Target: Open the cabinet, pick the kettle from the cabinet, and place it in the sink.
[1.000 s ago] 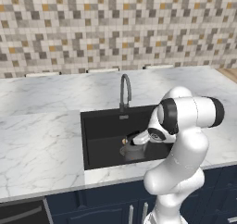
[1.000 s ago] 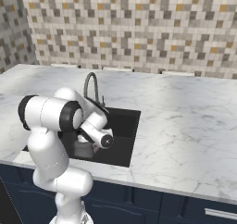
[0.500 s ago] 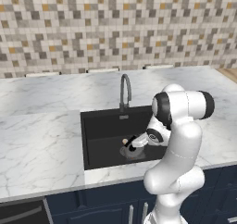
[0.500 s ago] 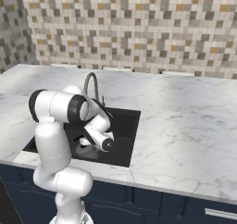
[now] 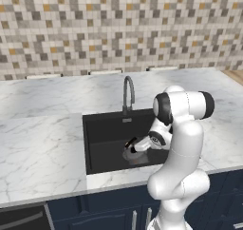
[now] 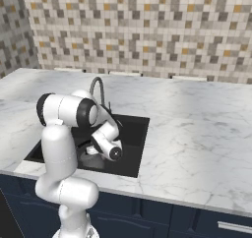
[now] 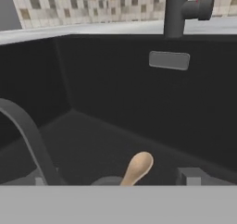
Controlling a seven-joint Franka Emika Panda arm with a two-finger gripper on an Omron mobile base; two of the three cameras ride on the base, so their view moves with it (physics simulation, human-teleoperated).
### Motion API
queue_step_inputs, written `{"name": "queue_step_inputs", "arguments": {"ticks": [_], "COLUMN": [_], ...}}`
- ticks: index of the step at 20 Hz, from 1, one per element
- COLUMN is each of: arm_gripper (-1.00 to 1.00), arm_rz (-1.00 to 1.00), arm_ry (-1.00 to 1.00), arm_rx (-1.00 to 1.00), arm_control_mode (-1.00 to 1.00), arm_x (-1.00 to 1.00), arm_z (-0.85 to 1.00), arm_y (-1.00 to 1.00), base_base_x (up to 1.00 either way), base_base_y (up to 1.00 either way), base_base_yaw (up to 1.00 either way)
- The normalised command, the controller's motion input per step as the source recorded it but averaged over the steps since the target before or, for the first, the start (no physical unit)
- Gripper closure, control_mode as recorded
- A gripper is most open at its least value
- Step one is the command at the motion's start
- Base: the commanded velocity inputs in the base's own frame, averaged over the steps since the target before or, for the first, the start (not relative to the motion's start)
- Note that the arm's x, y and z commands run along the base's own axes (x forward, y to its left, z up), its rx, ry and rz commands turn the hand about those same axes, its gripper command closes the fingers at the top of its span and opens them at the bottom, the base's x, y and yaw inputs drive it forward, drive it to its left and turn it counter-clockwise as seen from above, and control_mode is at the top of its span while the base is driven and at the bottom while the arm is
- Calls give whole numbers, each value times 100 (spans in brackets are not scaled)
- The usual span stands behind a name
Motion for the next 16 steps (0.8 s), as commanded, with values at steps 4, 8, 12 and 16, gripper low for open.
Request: {"name": "queue_step_inputs", "arguments": {"ticks": [4,8,12,16], "arm_gripper": [-100,-100,-100,-100], "arm_rz": [0,0,0,1], "arm_ry": [0,0,0,0], "arm_rx": [-2,-1,-2,-2], "arm_control_mode": [-100,-100,-100,-100], "arm_x": [3,0,0,0], "arm_z": [0,0,1,7], "arm_y": [-3,-2,0,-5], "base_base_x": [0,0,0,0], "base_base_y": [0,0,0,0], "base_base_yaw": [0,0,0,0]}}
